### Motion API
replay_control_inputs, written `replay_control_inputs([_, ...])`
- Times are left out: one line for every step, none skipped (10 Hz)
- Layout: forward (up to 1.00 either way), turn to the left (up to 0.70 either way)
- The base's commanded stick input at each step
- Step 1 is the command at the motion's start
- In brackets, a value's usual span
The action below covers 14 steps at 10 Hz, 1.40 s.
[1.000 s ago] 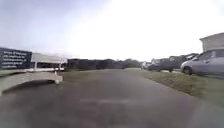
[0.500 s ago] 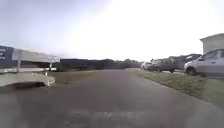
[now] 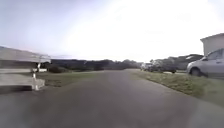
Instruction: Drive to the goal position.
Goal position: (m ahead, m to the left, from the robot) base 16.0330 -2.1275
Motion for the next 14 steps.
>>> replay_control_inputs([1.00, 0.00])
replay_control_inputs([1.00, 0.00])
replay_control_inputs([1.00, 0.00])
replay_control_inputs([1.00, 0.00])
replay_control_inputs([1.00, 0.00])
replay_control_inputs([1.00, 0.00])
replay_control_inputs([1.00, 0.00])
replay_control_inputs([1.00, 0.00])
replay_control_inputs([1.00, 0.00])
replay_control_inputs([1.00, 0.00])
replay_control_inputs([1.00, 0.00])
replay_control_inputs([1.00, 0.00])
replay_control_inputs([1.00, 0.00])
replay_control_inputs([1.00, 0.00])
